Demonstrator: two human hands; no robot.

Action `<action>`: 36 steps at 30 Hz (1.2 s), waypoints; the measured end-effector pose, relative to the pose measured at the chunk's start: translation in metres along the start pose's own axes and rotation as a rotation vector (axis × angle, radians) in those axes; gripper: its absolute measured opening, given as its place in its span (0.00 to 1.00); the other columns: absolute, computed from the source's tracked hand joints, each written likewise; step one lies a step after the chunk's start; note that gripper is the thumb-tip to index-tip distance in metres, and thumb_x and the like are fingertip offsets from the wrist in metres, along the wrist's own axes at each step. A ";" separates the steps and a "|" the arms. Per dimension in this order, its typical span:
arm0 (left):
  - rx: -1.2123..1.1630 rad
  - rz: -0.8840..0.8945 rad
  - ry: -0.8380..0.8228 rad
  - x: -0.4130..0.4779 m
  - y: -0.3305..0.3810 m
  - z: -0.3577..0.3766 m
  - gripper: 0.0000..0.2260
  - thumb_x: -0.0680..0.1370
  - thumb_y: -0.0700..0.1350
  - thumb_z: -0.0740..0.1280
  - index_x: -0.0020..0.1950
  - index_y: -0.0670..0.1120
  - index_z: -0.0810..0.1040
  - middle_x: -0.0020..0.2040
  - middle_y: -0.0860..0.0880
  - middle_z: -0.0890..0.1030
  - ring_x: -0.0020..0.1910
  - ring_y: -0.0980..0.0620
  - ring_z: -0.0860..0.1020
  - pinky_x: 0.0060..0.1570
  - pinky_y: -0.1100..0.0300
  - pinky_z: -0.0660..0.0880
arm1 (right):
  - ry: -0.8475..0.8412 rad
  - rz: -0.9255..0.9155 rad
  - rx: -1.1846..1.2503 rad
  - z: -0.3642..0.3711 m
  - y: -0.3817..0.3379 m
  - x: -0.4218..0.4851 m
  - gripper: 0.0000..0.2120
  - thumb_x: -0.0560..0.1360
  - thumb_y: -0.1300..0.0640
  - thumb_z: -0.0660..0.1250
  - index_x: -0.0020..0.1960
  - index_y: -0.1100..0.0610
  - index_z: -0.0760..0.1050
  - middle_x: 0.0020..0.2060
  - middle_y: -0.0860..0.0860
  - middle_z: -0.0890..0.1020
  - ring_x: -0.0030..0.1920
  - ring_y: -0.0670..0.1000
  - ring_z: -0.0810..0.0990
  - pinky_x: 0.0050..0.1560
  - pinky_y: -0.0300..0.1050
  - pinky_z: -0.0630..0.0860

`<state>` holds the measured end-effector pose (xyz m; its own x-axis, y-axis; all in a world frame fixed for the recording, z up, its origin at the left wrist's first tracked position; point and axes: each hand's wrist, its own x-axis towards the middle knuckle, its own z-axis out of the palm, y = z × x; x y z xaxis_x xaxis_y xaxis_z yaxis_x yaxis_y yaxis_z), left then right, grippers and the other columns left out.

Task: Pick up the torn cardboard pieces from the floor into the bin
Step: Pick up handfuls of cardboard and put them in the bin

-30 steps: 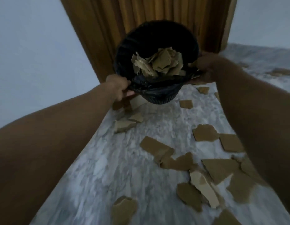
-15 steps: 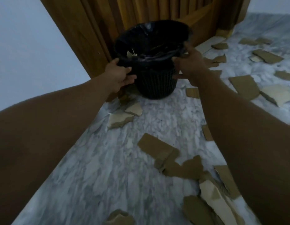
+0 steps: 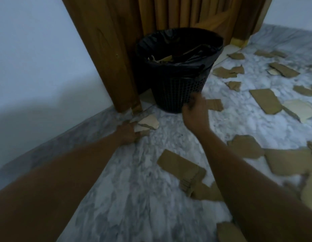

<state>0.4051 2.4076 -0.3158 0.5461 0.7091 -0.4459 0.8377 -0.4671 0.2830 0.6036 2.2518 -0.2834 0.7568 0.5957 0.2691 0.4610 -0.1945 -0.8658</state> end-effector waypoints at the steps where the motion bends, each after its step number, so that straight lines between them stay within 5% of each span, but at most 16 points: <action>1: 0.077 0.013 -0.041 0.004 -0.006 0.006 0.33 0.81 0.61 0.58 0.81 0.48 0.51 0.80 0.44 0.51 0.79 0.43 0.51 0.77 0.51 0.48 | -0.176 0.025 -0.057 0.017 0.005 -0.012 0.19 0.78 0.59 0.62 0.67 0.64 0.70 0.59 0.61 0.76 0.57 0.58 0.75 0.51 0.42 0.66; 4: 0.239 0.080 -0.053 0.013 -0.025 0.016 0.26 0.83 0.56 0.56 0.80 0.49 0.56 0.80 0.45 0.52 0.79 0.45 0.49 0.76 0.51 0.45 | -0.655 -0.062 -0.299 0.073 0.011 -0.030 0.24 0.82 0.60 0.59 0.76 0.63 0.61 0.69 0.63 0.70 0.69 0.59 0.70 0.62 0.36 0.61; 8: 0.240 0.107 0.095 0.011 -0.048 0.024 0.24 0.77 0.57 0.67 0.69 0.49 0.68 0.69 0.42 0.70 0.66 0.39 0.69 0.66 0.49 0.67 | -0.925 -0.058 -0.627 0.124 0.008 -0.017 0.30 0.84 0.50 0.54 0.81 0.53 0.44 0.80 0.57 0.47 0.79 0.60 0.47 0.78 0.56 0.49; 10: 0.267 0.060 0.145 0.011 -0.060 0.029 0.32 0.74 0.60 0.70 0.71 0.47 0.65 0.66 0.42 0.71 0.64 0.40 0.70 0.62 0.47 0.69 | -0.927 0.099 -0.734 0.139 0.008 -0.017 0.28 0.83 0.43 0.49 0.81 0.45 0.46 0.80 0.52 0.44 0.78 0.65 0.41 0.74 0.70 0.44; 12: 0.272 0.013 0.161 0.008 -0.064 0.029 0.35 0.72 0.61 0.71 0.72 0.47 0.64 0.65 0.43 0.72 0.67 0.40 0.68 0.64 0.44 0.66 | -0.801 0.173 -0.815 0.149 0.006 -0.027 0.25 0.83 0.42 0.49 0.79 0.46 0.55 0.78 0.54 0.52 0.76 0.67 0.47 0.69 0.77 0.47; 16: 0.372 0.032 0.235 -0.002 -0.059 0.031 0.25 0.75 0.62 0.67 0.65 0.48 0.71 0.63 0.45 0.74 0.68 0.41 0.65 0.66 0.43 0.61 | -0.501 0.094 -0.784 0.155 0.004 -0.045 0.20 0.80 0.52 0.62 0.70 0.56 0.66 0.66 0.59 0.65 0.65 0.64 0.66 0.64 0.66 0.66; 19: 0.252 0.055 0.265 -0.009 -0.060 0.042 0.22 0.77 0.60 0.65 0.62 0.45 0.71 0.60 0.44 0.76 0.61 0.42 0.72 0.58 0.49 0.68 | -0.421 0.375 -0.375 0.138 0.003 -0.046 0.36 0.72 0.49 0.74 0.71 0.58 0.59 0.66 0.60 0.64 0.63 0.63 0.70 0.65 0.60 0.70; 21: 0.120 0.061 0.241 -0.014 -0.059 0.042 0.21 0.78 0.58 0.66 0.60 0.43 0.71 0.57 0.42 0.78 0.53 0.44 0.77 0.50 0.53 0.73 | -0.455 0.434 -0.245 0.118 0.002 -0.042 0.37 0.72 0.51 0.74 0.73 0.61 0.60 0.68 0.60 0.68 0.66 0.60 0.72 0.66 0.53 0.71; 23: -0.025 0.053 0.138 -0.020 -0.052 0.037 0.23 0.77 0.57 0.68 0.61 0.41 0.71 0.60 0.41 0.77 0.55 0.44 0.77 0.51 0.55 0.74 | -0.509 0.460 -0.211 0.092 0.004 -0.035 0.27 0.75 0.55 0.72 0.70 0.62 0.69 0.68 0.59 0.74 0.66 0.58 0.74 0.64 0.49 0.72; 26: -0.163 0.166 -0.131 -0.051 -0.030 0.031 0.29 0.74 0.57 0.72 0.68 0.43 0.70 0.66 0.45 0.74 0.62 0.46 0.74 0.56 0.60 0.70 | -0.762 0.522 -0.395 0.049 -0.001 -0.032 0.35 0.77 0.48 0.70 0.77 0.60 0.60 0.74 0.57 0.66 0.71 0.59 0.68 0.70 0.53 0.69; 28: 0.001 0.287 -0.325 -0.092 -0.008 0.036 0.32 0.73 0.61 0.71 0.70 0.44 0.68 0.67 0.47 0.72 0.64 0.47 0.72 0.59 0.59 0.69 | -0.895 0.527 -0.613 0.026 -0.008 -0.041 0.39 0.78 0.43 0.66 0.79 0.62 0.53 0.77 0.58 0.61 0.74 0.59 0.64 0.72 0.51 0.65; 32: 0.490 0.467 -0.595 -0.174 0.014 0.089 0.34 0.75 0.64 0.68 0.71 0.43 0.66 0.68 0.43 0.65 0.64 0.43 0.66 0.63 0.52 0.69 | -1.013 0.461 -0.834 0.023 -0.005 -0.079 0.39 0.78 0.39 0.65 0.78 0.61 0.57 0.77 0.59 0.60 0.74 0.62 0.63 0.71 0.54 0.64; 36: 0.597 0.578 -0.431 -0.218 0.014 0.131 0.26 0.74 0.54 0.72 0.65 0.43 0.68 0.65 0.42 0.63 0.60 0.40 0.67 0.50 0.48 0.73 | -0.845 0.493 -0.886 0.036 0.013 -0.127 0.35 0.68 0.50 0.65 0.74 0.54 0.62 0.71 0.56 0.60 0.67 0.63 0.63 0.63 0.62 0.64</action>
<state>0.2968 2.1778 -0.3258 0.7264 0.0810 -0.6825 0.2293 -0.9647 0.1295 0.4969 2.2020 -0.3443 0.5600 0.5525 -0.6174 0.6116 -0.7783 -0.1419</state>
